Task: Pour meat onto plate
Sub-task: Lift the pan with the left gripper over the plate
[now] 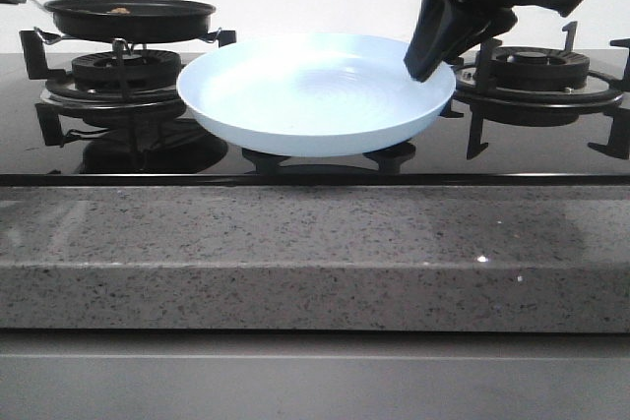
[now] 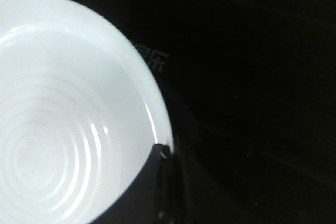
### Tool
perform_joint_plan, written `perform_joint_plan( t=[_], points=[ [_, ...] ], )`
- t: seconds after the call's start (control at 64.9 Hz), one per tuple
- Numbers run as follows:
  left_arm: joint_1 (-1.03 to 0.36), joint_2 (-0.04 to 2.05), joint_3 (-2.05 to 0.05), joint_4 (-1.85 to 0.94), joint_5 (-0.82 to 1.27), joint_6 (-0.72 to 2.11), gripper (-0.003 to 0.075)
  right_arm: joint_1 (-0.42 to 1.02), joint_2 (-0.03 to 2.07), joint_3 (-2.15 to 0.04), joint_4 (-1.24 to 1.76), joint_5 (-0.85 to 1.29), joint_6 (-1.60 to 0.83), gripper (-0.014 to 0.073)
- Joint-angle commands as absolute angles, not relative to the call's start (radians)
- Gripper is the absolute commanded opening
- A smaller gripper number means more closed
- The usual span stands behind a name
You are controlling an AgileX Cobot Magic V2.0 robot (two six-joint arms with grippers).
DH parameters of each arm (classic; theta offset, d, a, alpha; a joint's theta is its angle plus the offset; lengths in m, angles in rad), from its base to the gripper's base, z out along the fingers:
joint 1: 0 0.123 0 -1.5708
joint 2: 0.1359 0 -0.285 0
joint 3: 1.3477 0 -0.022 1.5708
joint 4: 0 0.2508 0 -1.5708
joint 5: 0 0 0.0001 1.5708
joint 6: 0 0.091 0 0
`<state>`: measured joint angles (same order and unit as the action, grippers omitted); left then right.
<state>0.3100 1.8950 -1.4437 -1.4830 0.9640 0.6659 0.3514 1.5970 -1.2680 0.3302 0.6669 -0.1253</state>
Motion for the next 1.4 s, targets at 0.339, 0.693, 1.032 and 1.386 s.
perform_joint_plan(
  t=[0.339, 0.693, 1.032, 1.386],
  points=[
    [0.340, 1.770, -1.477, -1.631, 1.072, 0.731, -0.0020, 0.350, 1.566, -1.292, 0.334, 0.629, -0.137, -0.0119],
    [0.342, 1.577, -1.398, -1.641, 1.046, 0.803, -0.0020, 0.350, 1.566, -1.292, 0.334, 0.629, -0.137, -0.0119],
    [0.292, 1.366, -1.156, -1.657, 1.042, 0.917, -0.0020, 0.350, 1.566, -1.292, 0.334, 0.629, -0.137, -0.0119],
    [0.066, 1.253, -1.084, -1.651, 0.907, 1.089, -0.0020, 0.350, 1.566, -1.292, 0.334, 0.629, -0.137, -0.0119]
  ],
)
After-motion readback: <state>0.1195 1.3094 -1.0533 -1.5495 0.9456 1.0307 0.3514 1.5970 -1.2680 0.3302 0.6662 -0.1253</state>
